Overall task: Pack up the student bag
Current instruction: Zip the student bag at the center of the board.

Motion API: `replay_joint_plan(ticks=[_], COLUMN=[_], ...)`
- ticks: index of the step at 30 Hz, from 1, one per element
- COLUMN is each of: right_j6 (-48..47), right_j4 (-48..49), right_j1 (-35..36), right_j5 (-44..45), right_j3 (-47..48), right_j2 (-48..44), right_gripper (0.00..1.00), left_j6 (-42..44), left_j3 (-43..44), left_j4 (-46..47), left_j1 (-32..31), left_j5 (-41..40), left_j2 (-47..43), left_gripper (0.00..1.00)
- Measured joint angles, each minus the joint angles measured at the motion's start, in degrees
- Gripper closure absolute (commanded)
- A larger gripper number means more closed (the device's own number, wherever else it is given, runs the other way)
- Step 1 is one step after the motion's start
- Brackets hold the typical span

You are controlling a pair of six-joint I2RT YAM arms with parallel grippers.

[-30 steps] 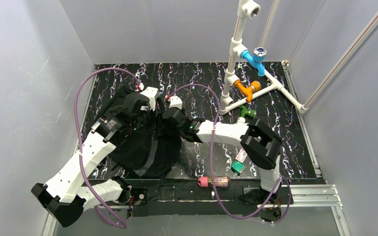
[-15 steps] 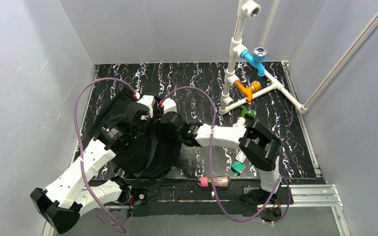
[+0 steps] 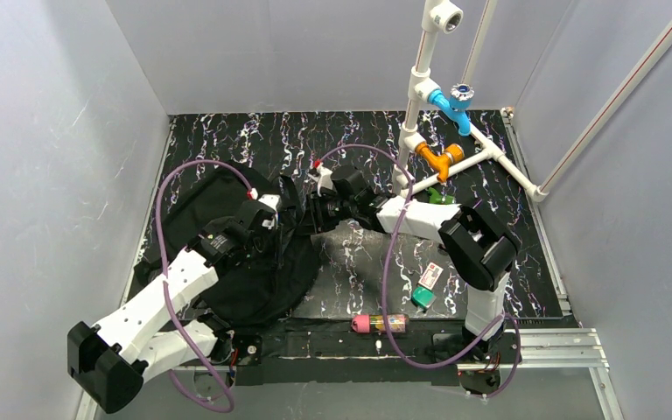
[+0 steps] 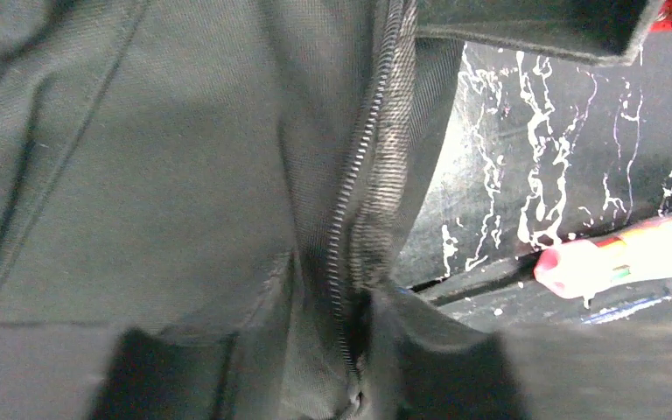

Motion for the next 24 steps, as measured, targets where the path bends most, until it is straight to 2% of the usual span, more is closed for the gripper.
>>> replay_joint_plan(ticks=[4, 9, 12, 16, 22, 24], right_j6=[-6.8, -11.5, -11.4, -9.0, -4.0, -3.5], right_j4=[-9.5, -19.2, -22.2, -22.7, -18.9, -18.4], right_j1=[0.3, 0.4, 0.5, 0.8, 3.3, 4.6], right_j5=[0.8, 4.6, 7.5, 11.3, 15.5, 17.0], right_j3=[3.9, 6.1, 7.9, 10.0, 11.3, 12.4], right_j2=[-0.3, -3.6, -6.1, -8.9, -9.0, -7.6], right_gripper=[0.44, 0.27, 0.27, 0.38, 0.37, 0.42], left_j6=[0.6, 1.5, 1.7, 1.5, 1.1, 1.1], left_j3=[0.2, 3.9, 9.1, 14.7, 18.8, 18.8], left_j4=[-1.2, -4.4, -6.0, -7.3, -8.3, -8.4], left_j1=[0.0, 0.0, 0.5, 2.5, 7.6, 9.0], left_j5=[3.5, 5.0, 2.5, -5.2, -13.5, -13.9], left_j2=[1.9, 1.4, -0.7, -3.8, -2.4, -0.7], left_gripper=[0.30, 0.11, 0.02, 0.02, 0.02, 0.02])
